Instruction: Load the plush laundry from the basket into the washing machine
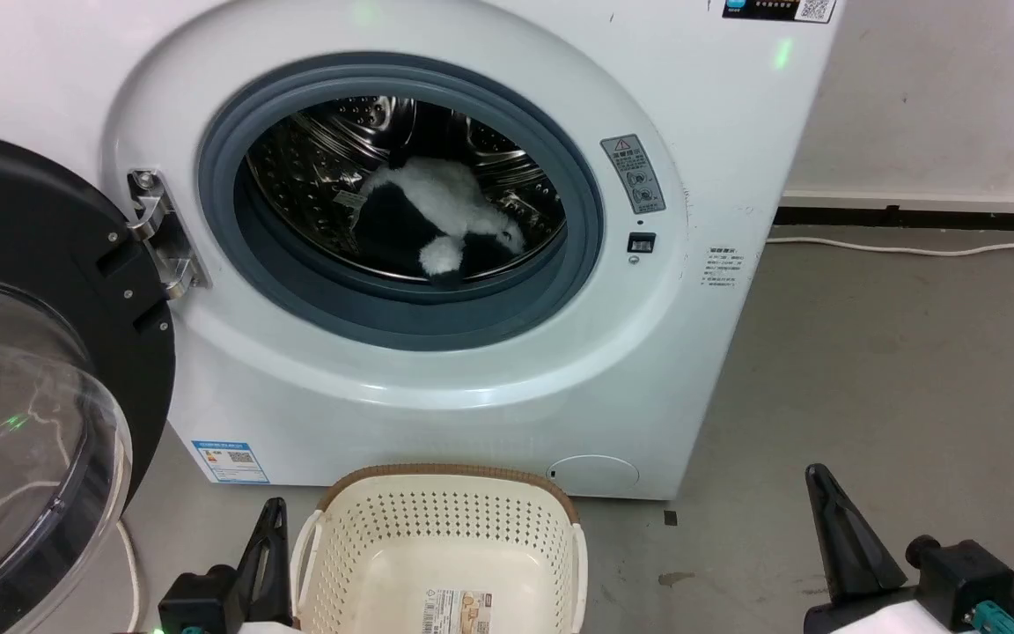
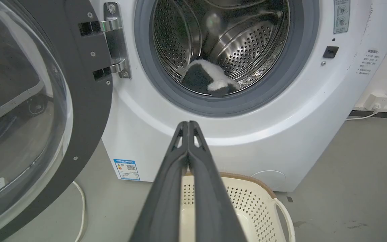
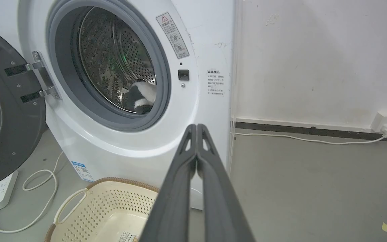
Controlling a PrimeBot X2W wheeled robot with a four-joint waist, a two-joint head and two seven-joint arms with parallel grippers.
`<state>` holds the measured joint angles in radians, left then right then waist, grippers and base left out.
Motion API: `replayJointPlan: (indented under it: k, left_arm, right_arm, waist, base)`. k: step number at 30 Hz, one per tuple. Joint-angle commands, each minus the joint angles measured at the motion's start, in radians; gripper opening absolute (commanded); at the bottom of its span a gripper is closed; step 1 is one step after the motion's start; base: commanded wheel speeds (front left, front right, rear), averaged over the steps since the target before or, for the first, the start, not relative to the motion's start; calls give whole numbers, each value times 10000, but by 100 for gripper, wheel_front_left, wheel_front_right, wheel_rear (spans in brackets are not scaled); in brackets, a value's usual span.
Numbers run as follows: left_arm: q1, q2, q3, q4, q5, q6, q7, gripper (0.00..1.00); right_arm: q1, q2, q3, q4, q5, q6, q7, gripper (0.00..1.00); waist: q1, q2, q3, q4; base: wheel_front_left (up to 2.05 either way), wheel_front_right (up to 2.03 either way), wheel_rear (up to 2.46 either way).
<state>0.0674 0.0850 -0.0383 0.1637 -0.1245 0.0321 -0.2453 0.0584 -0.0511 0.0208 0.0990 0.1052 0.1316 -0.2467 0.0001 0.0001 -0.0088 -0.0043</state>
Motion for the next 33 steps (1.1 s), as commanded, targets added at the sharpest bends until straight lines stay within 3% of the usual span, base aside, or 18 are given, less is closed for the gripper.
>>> replayJointPlan:
  k: [1,33]
  left_arm:
    - [-40,-6,22,-70,65,-19,57,0]
    - [-213,-99,121,-498,387,-101,711,0]
  right_arm:
    - [-36,1,-6,-49,-38,-1,60,0]
    - [-186,3,-61,-306,-315,-3,717,0]
  waist:
    - [0,-1,2,0]
    - [-1,-1,25,11]
  base:
    - [0,0,0]
    - [0,0,0]
